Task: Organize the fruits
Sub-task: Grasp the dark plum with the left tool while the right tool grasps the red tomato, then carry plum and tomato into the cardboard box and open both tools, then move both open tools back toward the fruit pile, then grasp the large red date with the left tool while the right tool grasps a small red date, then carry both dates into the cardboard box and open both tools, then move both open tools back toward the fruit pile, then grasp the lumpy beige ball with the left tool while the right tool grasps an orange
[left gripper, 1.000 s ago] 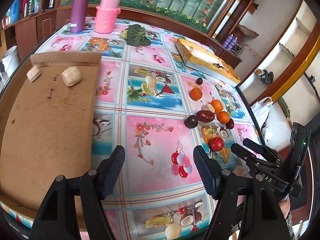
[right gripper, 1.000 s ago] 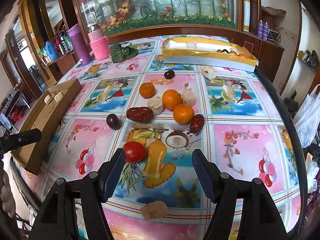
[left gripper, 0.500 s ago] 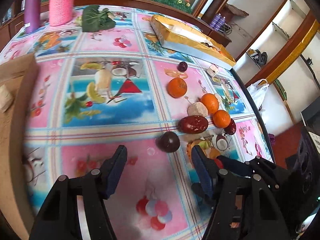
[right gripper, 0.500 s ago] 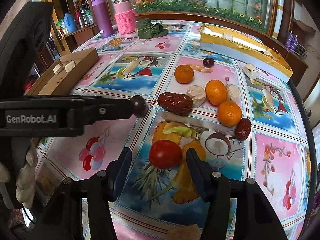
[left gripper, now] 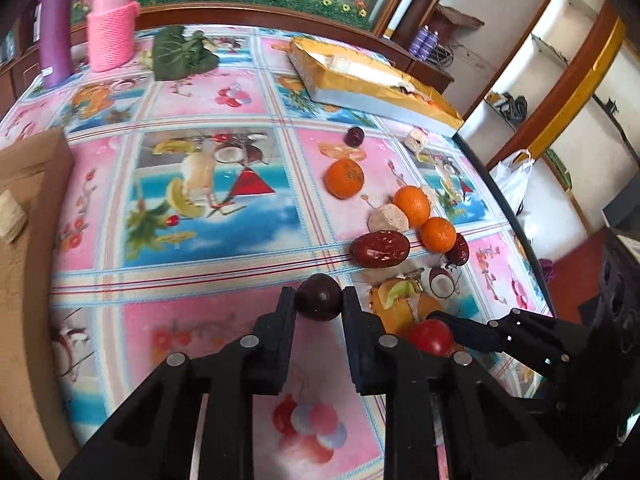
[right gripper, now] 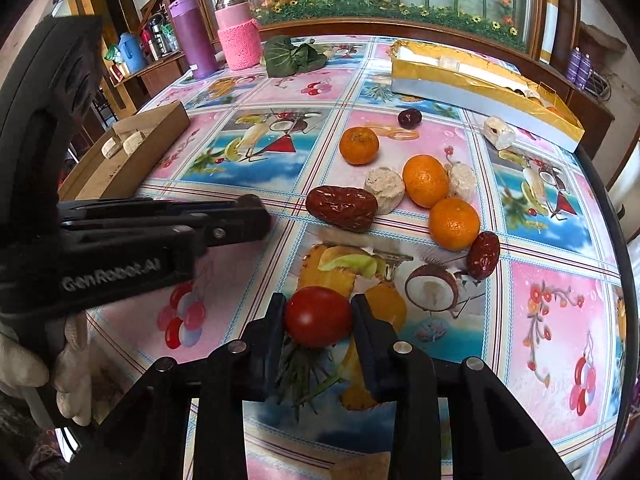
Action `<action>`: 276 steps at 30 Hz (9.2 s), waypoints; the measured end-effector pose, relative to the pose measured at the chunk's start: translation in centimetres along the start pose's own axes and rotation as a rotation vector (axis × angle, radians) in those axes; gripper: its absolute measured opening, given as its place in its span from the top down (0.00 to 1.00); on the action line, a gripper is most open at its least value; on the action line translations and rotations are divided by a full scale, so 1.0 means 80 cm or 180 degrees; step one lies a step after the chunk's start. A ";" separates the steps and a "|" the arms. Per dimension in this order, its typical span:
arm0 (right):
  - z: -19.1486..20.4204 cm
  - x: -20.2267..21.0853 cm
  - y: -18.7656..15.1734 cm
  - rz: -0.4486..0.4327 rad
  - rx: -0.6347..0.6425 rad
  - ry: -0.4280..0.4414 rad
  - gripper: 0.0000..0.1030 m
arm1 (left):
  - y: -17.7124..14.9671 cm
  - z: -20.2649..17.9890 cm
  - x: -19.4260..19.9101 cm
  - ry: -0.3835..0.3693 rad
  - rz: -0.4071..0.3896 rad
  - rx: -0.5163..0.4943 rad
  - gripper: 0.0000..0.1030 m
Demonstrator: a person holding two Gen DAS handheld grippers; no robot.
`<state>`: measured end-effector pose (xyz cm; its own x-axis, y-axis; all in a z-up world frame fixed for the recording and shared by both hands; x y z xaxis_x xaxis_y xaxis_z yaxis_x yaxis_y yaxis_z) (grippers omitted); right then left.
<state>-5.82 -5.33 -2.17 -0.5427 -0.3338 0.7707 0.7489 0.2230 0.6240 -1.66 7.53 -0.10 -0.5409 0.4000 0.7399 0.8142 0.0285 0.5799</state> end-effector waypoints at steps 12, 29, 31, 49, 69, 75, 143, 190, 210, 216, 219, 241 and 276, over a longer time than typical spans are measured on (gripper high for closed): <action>0.077 0.046 0.043 -0.0270 0.0132 0.0265 0.65 | -0.005 0.151 0.155 0.0467 -0.0432 0.0547 0.78; 0.315 -0.098 0.147 -0.0038 0.0865 0.0617 0.65 | 0.018 0.355 0.138 0.1112 -0.0045 0.1409 0.78; 0.324 -0.116 0.150 0.0021 0.0917 0.0564 0.65 | 0.016 0.361 0.135 0.1110 -0.0041 0.1416 0.78; 0.298 -0.104 0.163 -0.0173 0.0585 0.0673 0.48 | 0.001 0.311 0.238 0.0990 -0.0740 0.1390 0.43; -0.010 0.080 0.056 -0.0590 -0.0575 -0.0130 0.29 | -0.073 0.128 0.220 0.0521 -0.0702 0.1057 0.25; -0.076 0.083 0.026 -0.0465 -0.0979 -0.0177 0.29 | -0.073 0.094 0.194 0.0421 -0.0575 0.0931 0.25; 0.042 0.070 0.067 -0.0557 -0.0130 0.0302 0.74 | -0.001 0.169 0.160 0.1053 -0.0469 0.0392 0.57; 0.152 0.038 0.060 -0.0740 -0.0675 0.0498 0.26 | -0.058 0.170 0.269 0.1527 -0.1168 0.0795 0.19; 0.075 0.083 0.005 -0.0930 -0.0966 0.0200 0.23 | -0.081 0.061 0.219 0.1800 -0.0851 0.0029 0.19; 0.070 0.077 0.002 -0.0884 -0.0983 0.0204 0.22 | -0.083 0.057 0.211 0.1790 -0.0796 -0.0020 0.19; 0.066 0.073 0.000 -0.0853 -0.1003 0.0205 0.22 | -0.082 0.057 0.205 0.1750 -0.0760 -0.0010 0.19; -0.151 0.043 0.011 -0.0310 -0.1115 -0.0470 0.27 | -0.050 0.037 0.117 0.1197 -0.0352 -0.0084 0.19; -0.131 0.043 0.021 -0.0365 -0.0788 -0.0091 0.67 | 0.033 -0.082 -0.071 0.0305 -0.0019 -0.0881 0.74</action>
<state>-2.44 -15.67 0.16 -0.6372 -0.3172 0.7024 0.7502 -0.0465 0.6595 2.16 -0.72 -0.56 -0.5737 0.3117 0.7575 0.7297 -0.2256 0.6455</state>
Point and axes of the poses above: each gripper's, at about its wrist camera, not at the fingertips, and x roughly against the way its jaws point, z to its left, y to its top, the point moved 4 cm from there along -x, roughly the way its jaws point, and after that the axes turned 4 degrees about -z, right-handed, at the moved point
